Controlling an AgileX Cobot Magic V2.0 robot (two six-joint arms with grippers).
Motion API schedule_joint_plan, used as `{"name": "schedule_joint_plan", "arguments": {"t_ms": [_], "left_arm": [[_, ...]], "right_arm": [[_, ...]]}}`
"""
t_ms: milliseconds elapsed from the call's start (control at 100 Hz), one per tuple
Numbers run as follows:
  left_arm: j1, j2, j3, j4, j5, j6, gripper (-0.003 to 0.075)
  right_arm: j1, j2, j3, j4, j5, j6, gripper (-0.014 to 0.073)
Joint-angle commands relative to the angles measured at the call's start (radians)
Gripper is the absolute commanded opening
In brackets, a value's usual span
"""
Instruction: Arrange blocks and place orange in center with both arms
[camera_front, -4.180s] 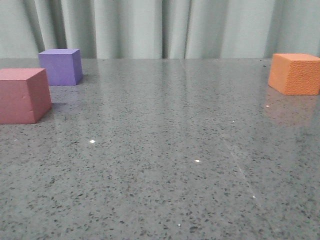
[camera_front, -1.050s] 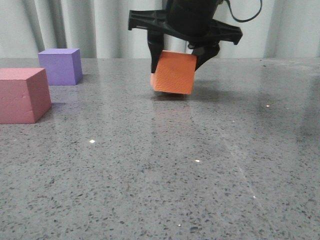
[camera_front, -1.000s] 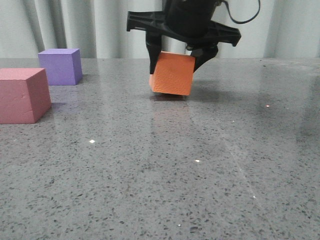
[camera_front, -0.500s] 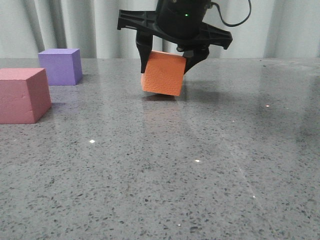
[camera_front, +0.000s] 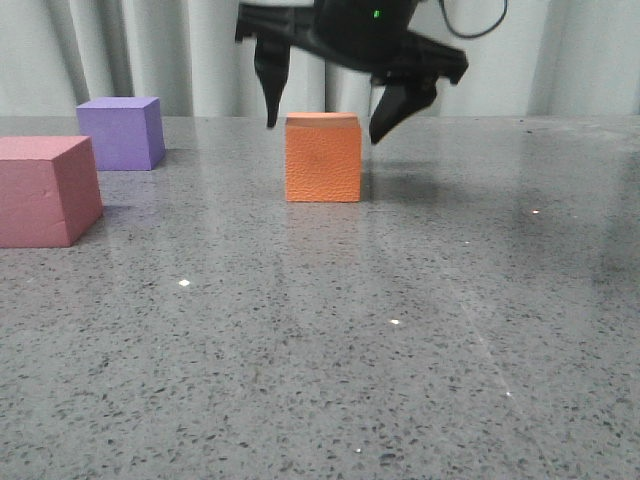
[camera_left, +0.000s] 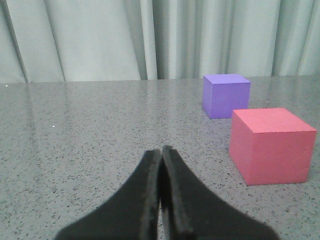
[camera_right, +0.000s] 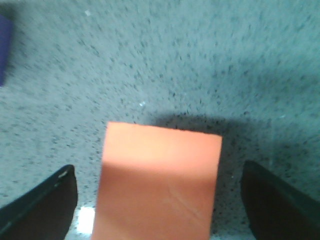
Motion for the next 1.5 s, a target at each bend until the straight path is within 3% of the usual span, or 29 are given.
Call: {"name": "schedule_joint_plan", "arguments": {"t_ms": [0,210,310,650,910,1490], "left_arm": [[0.001,-0.033,0.056,-0.002,-0.087,-0.009,-0.0019],[0.001,-0.033,0.056,-0.002,-0.087,-0.009,-0.0019],[0.001,-0.033,0.056,-0.002,-0.087,-0.009,-0.0019],[0.001,-0.033,0.056,-0.002,-0.087,-0.009,-0.0019],[0.001,-0.033,0.056,-0.002,-0.087,-0.009,-0.0019],[0.001,-0.033,0.056,-0.002,-0.087,-0.009,-0.0019]], "right_arm": [[-0.002,-0.127,-0.038,-0.066,-0.048,-0.038,0.0652],[-0.002,-0.317,-0.033,-0.270,-0.006,-0.125,0.0649],[-0.002,-0.414,-0.013,-0.357,0.070,-0.135,0.0582],[-0.002,-0.778,0.292,-0.418,0.163,-0.153,-0.0075],[-0.002,-0.995,0.531,-0.416,0.161,-0.153,-0.0066],[-0.002,-1.070,0.614,-0.452,0.195,-0.153,-0.0066]]}}
